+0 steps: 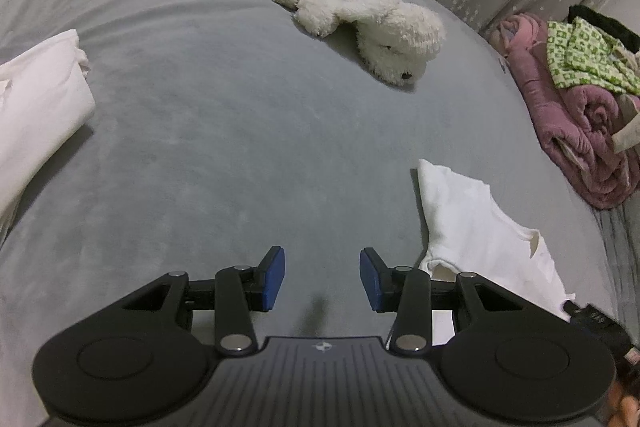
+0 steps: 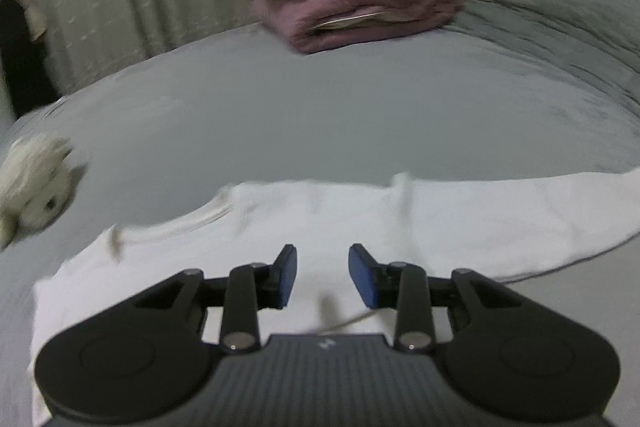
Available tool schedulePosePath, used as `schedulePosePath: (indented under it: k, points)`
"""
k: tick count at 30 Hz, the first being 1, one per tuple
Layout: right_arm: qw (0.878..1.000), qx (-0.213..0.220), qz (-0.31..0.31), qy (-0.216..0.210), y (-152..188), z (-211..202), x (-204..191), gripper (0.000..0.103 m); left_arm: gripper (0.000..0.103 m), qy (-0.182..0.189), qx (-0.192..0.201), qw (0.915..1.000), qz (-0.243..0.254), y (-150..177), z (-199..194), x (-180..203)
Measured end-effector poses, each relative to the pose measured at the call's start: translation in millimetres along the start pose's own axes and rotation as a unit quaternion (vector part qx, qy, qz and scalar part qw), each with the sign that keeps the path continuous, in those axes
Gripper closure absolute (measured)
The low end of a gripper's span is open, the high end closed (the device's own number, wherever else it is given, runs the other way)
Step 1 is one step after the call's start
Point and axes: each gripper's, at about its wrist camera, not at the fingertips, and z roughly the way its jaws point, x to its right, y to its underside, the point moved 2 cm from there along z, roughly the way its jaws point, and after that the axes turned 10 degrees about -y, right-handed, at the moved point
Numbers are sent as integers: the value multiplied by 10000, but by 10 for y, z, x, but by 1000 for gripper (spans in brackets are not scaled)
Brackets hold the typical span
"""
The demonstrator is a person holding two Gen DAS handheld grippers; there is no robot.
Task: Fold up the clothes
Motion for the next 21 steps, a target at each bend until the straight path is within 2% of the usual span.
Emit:
schedulePosePath:
  k: [9,13,18,21]
  points:
    - [9914,-340,-1130,-570,354,162,-982,72,63,56,-105,9992,-374,-87,-14,-145]
    - [9781,-465,-1753,-1023,536,172,-1449,72,63,-14,-149,9982,-589,-124,10,-230]
    - [9539,-524,-2485,-1600,758,151,-1940,73,63,11,-176,9977,-655,-135,16,-255]
    - [9424,-524,-2742,-1842,847,149,-2079,82,63,28,-193,9976,-661,-137,18,-263]
